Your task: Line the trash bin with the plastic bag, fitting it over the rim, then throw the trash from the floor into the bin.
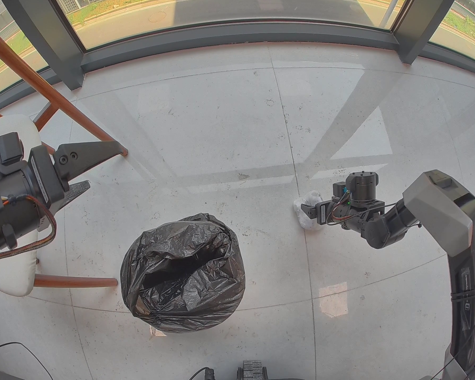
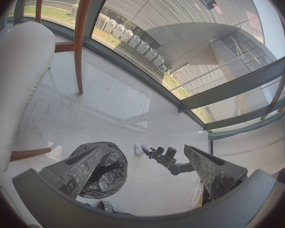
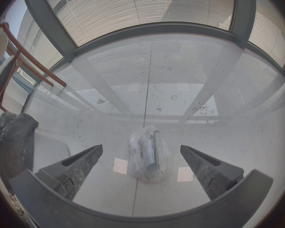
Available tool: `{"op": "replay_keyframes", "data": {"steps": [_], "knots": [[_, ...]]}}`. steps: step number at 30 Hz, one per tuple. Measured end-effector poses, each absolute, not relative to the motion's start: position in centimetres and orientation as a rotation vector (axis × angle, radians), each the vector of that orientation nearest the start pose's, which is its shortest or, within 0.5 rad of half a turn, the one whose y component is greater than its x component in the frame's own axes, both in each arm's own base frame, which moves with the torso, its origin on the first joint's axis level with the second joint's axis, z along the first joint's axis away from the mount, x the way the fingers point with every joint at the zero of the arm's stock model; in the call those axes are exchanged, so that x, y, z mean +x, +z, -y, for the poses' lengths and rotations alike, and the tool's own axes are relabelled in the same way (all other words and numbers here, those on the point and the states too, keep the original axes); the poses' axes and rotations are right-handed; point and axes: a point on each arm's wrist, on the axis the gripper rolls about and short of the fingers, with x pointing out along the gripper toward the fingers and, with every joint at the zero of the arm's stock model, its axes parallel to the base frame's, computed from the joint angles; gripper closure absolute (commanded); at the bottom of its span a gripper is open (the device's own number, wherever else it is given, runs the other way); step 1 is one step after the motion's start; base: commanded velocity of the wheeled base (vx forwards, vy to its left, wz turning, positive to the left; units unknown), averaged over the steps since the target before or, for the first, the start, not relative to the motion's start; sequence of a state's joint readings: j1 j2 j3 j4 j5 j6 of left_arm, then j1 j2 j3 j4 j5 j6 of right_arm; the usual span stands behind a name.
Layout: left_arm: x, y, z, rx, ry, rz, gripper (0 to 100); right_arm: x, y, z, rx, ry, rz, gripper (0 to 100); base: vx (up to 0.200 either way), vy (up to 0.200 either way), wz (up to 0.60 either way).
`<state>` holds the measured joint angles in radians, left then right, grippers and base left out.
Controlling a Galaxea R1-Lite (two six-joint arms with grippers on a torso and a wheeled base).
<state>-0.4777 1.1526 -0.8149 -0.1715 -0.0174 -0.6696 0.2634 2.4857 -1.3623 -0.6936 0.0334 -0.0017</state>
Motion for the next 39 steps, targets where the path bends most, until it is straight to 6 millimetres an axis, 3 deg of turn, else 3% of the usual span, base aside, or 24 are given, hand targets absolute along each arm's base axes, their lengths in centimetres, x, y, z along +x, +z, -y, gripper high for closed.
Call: {"op": "replay_keyframes", "data": {"steps": [2, 3, 9, 14, 18, 24, 29, 32, 35, 39], "knots": [[15.0, 26.9, 7.5, -0.610, -0.408, -0.318, 0, 46.4, 0.7, -12.5, -0.061, 0.292, -0.428, 0, 0.000, 0.000, 0.00], [14.9, 26.8, 7.4, -0.608, -0.400, -0.316, 0, 46.7, 0.2, -12.6, -0.064, 0.292, -0.428, 100, 0.000, 0.000, 0.00], [14.8, 26.7, 6.8, -0.606, -0.378, -0.305, 0, 48.1, -2.1, -12.8, -0.068, 0.285, -0.430, 100, 0.000, 0.000, 0.00], [14.8, 26.7, 6.6, -0.610, -0.373, -0.300, 0, 48.3, -2.5, -12.8, -0.050, 0.281, -0.434, 100, 0.000, 0.000, 0.00], [14.7, 26.8, 6.5, -0.611, -0.372, -0.295, 0, 48.4, -0.2, -12.5, 0.002, 0.268, -0.396, 100, 0.000, 0.000, 0.00], [14.8, 27.0, 6.4, -0.610, -0.374, -0.279, 0, 47.1, 6.3, -12.2, 0.116, 0.260, -0.333, 100, 0.000, 0.067, 0.00], [14.8, 27.0, 6.4, -0.581, -0.370, -0.262, 0, 43.5, 12.4, -12.4, 0.213, 0.299, -0.335, 100, 0.000, 0.200, 0.00], [14.8, 27.1, 6.4, -0.563, -0.370, -0.254, 0, 40.3, 15.8, -12.7, 0.284, 0.334, -0.365, 100, 0.000, 0.200, 0.00], [14.8, 27.2, 6.4, -0.547, -0.370, -0.246, 0, 36.1, 18.7, -13.6, 0.350, 0.384, -0.424, 100, 0.000, 0.200, 0.00], [14.7, 27.2, 6.5, -0.533, -0.376, -0.243, 0, 29.8, 21.0, -15.3, 0.398, 0.480, -0.511, 100, 0.000, 0.200, 0.00]]}}
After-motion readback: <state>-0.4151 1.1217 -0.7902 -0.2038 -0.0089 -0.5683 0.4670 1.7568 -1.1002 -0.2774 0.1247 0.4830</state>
